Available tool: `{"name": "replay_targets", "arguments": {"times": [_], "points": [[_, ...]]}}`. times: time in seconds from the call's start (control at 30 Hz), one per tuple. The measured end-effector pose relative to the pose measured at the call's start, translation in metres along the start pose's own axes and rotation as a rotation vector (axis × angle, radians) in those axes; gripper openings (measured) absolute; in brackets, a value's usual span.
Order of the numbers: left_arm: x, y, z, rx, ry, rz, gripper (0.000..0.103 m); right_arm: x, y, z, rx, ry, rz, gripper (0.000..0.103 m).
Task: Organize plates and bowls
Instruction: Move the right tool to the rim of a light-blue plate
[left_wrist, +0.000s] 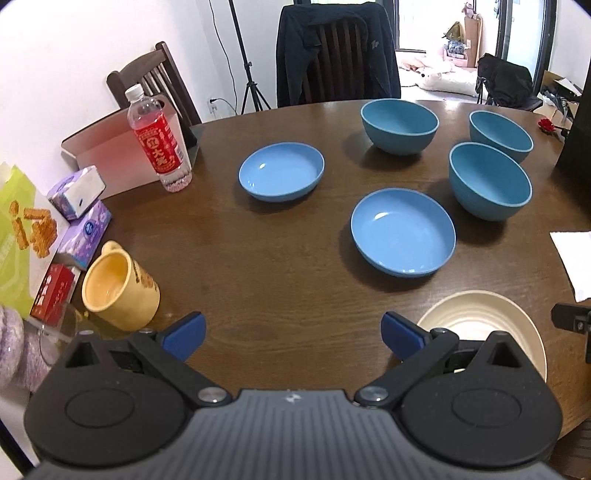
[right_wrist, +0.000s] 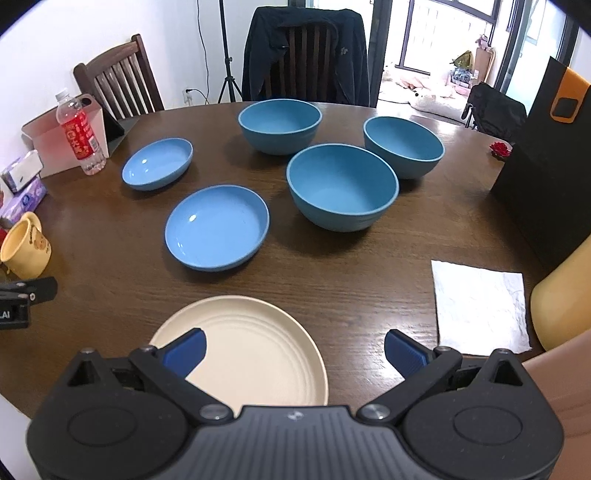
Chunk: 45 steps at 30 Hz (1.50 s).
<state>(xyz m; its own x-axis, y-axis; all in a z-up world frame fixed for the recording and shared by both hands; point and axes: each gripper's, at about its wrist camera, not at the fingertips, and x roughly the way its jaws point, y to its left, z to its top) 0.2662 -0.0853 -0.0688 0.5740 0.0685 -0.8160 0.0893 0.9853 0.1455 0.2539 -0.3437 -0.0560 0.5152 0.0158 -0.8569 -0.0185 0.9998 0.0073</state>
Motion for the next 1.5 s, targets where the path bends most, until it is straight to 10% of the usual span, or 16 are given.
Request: {"name": "replay_targets", "arguments": {"times": [0.7,1.5], "points": [[0.084,0.006,0.087,0.043,0.042,-0.072,0.100,0.077,0.025,0.080,0.098,0.058,-0.011,0.102],[0.210,-0.029,0.123,0.074,0.236,-0.146,0.053,0.194,0.010,0.102,0.232,0.182,0.024,0.044]]}}
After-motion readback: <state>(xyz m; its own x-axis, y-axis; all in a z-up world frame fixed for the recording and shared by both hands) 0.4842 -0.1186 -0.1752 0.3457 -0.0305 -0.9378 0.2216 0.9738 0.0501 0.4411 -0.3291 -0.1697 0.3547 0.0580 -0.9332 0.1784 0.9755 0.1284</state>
